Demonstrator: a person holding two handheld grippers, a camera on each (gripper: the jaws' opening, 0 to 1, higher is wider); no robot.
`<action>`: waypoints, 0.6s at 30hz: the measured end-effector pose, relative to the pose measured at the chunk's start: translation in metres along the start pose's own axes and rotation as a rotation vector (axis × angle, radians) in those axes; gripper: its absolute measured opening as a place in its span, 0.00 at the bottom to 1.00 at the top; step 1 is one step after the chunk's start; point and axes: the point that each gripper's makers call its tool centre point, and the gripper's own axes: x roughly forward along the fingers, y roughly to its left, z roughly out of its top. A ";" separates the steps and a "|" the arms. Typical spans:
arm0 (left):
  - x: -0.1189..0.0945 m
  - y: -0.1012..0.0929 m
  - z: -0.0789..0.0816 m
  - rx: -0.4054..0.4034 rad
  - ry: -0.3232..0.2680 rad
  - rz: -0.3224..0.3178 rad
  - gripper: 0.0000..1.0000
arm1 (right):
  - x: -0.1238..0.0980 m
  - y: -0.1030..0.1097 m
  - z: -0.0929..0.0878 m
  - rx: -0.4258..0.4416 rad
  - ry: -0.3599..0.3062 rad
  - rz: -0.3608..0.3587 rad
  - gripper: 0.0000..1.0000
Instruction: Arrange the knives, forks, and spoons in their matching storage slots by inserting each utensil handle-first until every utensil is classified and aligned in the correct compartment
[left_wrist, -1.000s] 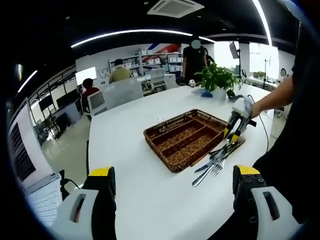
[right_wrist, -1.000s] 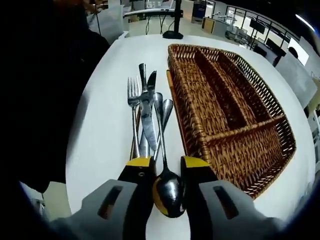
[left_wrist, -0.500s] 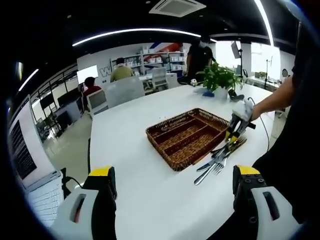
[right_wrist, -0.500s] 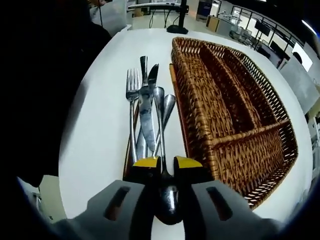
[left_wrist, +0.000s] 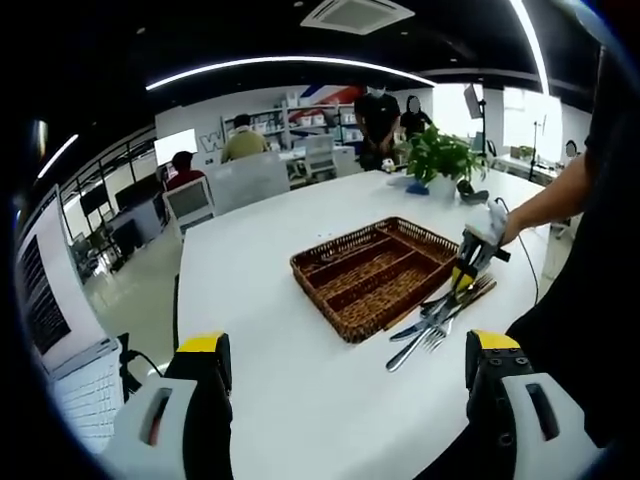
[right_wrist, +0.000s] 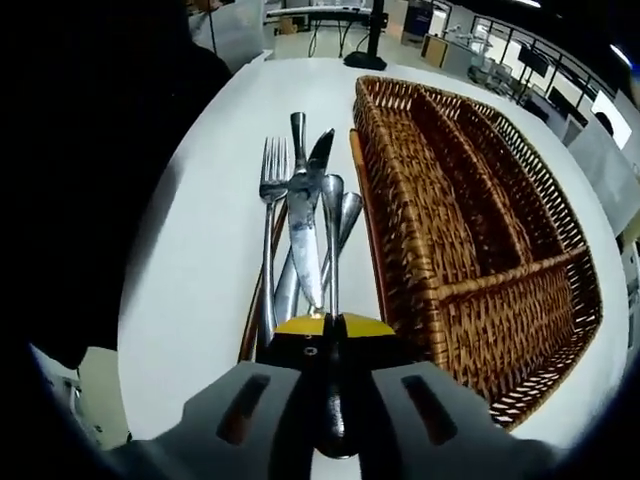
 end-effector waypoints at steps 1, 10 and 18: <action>0.000 0.000 0.000 0.001 -0.001 0.001 0.99 | -0.001 -0.001 -0.002 0.007 0.017 -0.009 0.00; 0.000 0.000 0.002 0.000 -0.008 0.000 0.99 | -0.016 -0.002 0.005 0.019 0.020 -0.002 0.00; 0.004 -0.004 0.004 -0.005 -0.025 -0.012 0.99 | -0.026 0.004 0.016 0.058 0.032 0.015 0.00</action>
